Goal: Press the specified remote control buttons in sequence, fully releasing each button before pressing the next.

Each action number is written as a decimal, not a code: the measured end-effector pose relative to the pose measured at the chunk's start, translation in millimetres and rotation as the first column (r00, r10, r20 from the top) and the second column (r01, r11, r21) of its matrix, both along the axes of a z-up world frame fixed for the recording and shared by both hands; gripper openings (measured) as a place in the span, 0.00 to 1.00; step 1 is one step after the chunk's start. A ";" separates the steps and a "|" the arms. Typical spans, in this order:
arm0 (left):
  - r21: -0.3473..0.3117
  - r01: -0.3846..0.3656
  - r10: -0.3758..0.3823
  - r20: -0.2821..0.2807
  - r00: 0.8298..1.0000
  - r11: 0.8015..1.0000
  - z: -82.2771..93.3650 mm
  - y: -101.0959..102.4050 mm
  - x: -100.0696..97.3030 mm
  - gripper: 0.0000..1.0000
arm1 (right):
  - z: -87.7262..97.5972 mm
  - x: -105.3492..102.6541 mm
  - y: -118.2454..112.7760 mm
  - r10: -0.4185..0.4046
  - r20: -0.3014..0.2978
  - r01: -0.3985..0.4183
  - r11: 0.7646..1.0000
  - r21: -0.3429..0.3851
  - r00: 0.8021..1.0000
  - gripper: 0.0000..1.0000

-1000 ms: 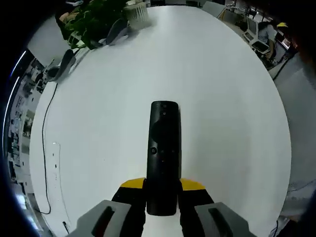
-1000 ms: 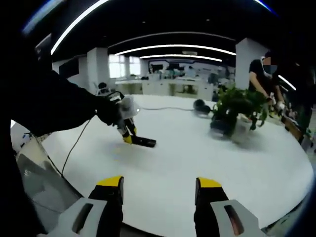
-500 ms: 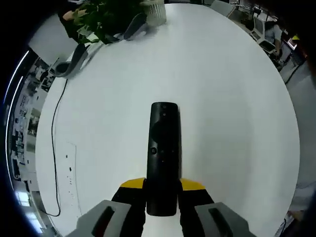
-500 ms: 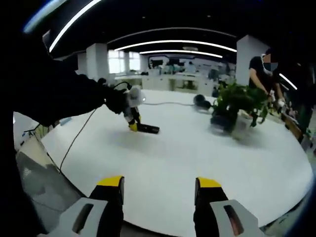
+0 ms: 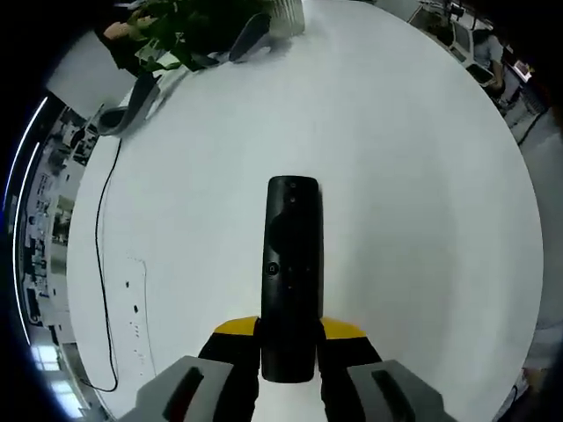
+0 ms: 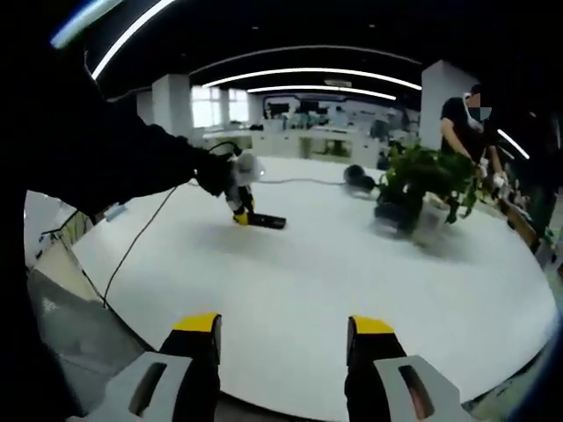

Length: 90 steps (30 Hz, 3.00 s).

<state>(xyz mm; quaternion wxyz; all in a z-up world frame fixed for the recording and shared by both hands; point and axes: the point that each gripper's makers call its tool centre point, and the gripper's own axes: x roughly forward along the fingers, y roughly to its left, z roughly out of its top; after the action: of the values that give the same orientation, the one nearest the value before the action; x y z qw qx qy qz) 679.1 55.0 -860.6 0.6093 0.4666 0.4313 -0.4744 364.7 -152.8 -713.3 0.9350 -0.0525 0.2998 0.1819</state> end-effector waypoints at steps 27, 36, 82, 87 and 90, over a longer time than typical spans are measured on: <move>-0.389 -0.436 0.462 -0.030 0.886 0.811 38.7 7.6 -71.9 0.54 | 12.1 -4.1 10.3 0.046 0.066 -0.047 0.999 0.022 0.997 0.60; -0.540 -0.529 0.551 -0.138 0.823 0.654 65.7 7.0 -129.6 0.54 | 24.1 -3.3 6.4 0.019 0.112 -0.028 0.996 0.081 0.994 0.62; -0.890 -0.410 0.953 0.081 0.291 0.200 188.3 109.8 -321.1 0.98 | 47.0 -1.2 1.9 -0.008 0.230 -0.023 0.991 0.131 0.973 0.66; -0.880 -0.421 0.960 0.118 0.254 0.219 185.4 112.8 -319.0 0.98 | 43.5 -1.1 3.9 0.005 0.220 -0.031 0.993 0.113 0.975 0.66; -0.877 -0.428 0.961 0.116 0.252 0.218 184.2 112.1 -319.2 0.99 | 40.3 -1.4 5.0 0.012 0.207 -0.033 0.995 0.099 0.978 0.66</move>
<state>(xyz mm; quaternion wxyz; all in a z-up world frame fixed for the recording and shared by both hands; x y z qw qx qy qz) 359.9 167.1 -676.4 0.9889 0.0475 0.1388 -0.0234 363.3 -147.8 -673.0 0.9604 -0.0265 0.1910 0.2012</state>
